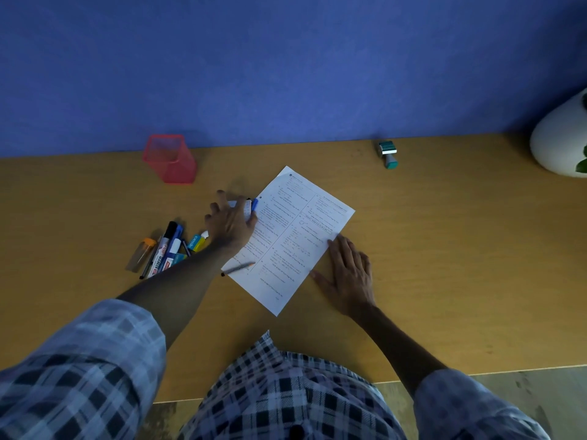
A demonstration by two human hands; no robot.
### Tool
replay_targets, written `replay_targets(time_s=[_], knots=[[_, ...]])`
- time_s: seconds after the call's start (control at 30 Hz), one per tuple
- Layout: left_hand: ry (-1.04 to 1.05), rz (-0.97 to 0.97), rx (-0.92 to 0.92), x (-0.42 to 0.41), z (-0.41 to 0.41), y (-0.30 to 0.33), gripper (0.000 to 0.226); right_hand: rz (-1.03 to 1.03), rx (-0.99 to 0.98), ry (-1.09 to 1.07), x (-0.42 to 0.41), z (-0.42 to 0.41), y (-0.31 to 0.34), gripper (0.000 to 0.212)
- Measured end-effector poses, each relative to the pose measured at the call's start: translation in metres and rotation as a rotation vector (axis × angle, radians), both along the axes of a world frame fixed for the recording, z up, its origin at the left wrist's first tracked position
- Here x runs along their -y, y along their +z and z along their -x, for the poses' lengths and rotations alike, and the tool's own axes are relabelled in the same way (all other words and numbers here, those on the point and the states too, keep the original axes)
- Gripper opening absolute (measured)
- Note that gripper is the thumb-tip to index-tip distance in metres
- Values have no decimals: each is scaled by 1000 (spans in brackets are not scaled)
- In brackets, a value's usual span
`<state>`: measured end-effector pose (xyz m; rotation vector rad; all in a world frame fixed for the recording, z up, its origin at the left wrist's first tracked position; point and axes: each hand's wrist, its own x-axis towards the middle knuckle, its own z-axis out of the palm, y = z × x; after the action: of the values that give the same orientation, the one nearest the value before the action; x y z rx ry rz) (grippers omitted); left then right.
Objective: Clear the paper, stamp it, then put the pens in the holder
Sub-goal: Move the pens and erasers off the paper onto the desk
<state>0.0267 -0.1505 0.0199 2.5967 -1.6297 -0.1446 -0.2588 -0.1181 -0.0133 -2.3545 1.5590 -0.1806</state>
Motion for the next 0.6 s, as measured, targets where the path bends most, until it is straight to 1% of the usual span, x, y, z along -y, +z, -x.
replay_targets(time_s=[0.1,0.27,0.47,0.53,0.6], knots=[[28,-22,4,-3,-9,-2,48,-4,-3,-2,0,0,-1,86],[39,-36,82,-9,-24,-3,47,-8,1,-2,0,1,-2,87],[98,-94,44,-20,-43,-8,54,0,-10,2,0,1,-3,88],[50,-82,43,-26,-50,-9,54,0,-3,-3,-1,-1,-2,88],[-48,-80,54,-32,-58,-10,53,0,4,-7,0,-1,2,88]])
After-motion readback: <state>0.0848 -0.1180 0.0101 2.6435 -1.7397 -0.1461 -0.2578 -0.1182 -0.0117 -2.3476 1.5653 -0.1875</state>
